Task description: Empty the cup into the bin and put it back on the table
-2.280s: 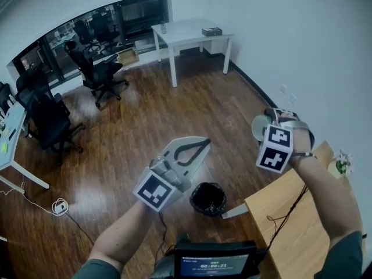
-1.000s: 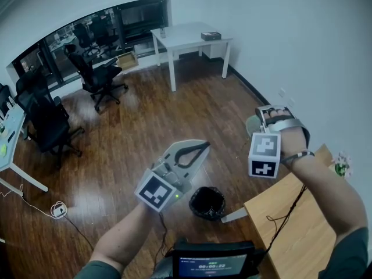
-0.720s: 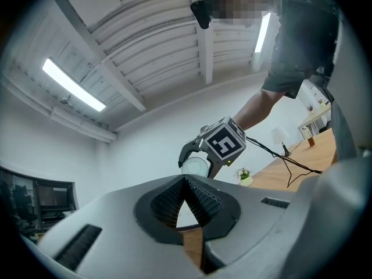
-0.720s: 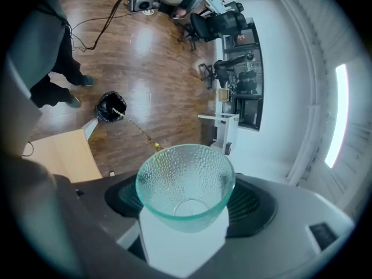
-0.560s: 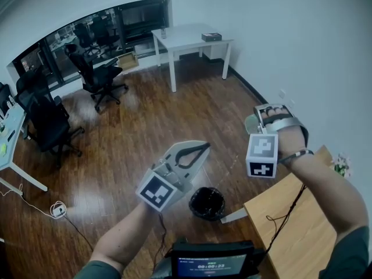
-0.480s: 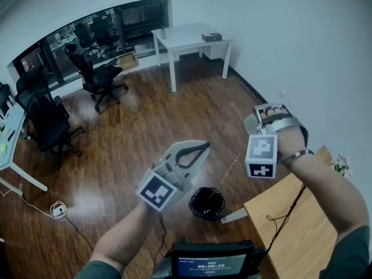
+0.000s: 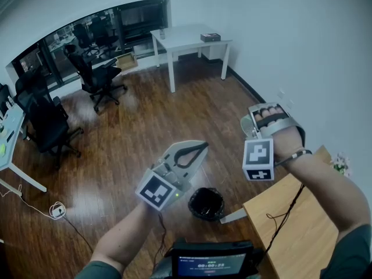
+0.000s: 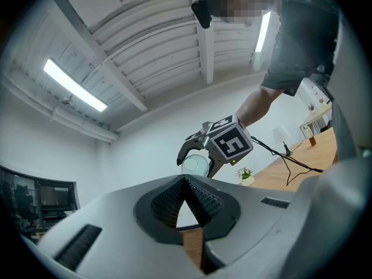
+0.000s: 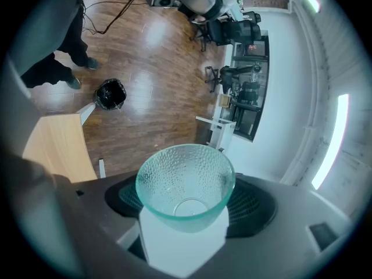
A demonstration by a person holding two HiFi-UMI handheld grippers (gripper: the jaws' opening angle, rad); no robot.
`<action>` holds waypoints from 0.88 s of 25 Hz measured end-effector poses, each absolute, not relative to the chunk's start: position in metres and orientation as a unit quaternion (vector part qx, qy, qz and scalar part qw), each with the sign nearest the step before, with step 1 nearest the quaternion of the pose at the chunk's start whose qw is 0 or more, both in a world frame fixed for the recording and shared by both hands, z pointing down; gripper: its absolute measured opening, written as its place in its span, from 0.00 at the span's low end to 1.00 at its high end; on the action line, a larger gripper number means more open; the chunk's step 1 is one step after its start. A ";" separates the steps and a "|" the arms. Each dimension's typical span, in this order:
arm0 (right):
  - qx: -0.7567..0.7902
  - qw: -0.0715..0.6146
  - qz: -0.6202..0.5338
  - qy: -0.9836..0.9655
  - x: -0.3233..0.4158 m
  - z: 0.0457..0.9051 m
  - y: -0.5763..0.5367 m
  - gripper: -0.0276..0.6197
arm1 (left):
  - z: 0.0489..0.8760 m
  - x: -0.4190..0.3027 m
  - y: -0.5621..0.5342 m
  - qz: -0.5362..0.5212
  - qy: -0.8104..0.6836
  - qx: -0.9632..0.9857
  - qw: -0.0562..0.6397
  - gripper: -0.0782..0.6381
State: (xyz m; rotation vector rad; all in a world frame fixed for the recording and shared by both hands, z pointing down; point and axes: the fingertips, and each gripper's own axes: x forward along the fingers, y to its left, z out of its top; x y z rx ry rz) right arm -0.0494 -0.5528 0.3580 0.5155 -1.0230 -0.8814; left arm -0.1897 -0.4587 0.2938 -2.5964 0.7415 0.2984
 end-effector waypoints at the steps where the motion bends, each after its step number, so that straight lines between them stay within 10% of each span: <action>1: 0.239 0.746 -0.410 -0.467 -0.052 0.355 -0.554 0.66 | 0.294 -0.190 -0.459 0.107 0.267 -0.934 0.212 0.10; 22: 0.368 0.633 -0.231 -0.640 -0.050 0.344 -0.532 0.66 | 0.294 -0.186 -0.448 0.100 0.257 -0.936 0.218 0.10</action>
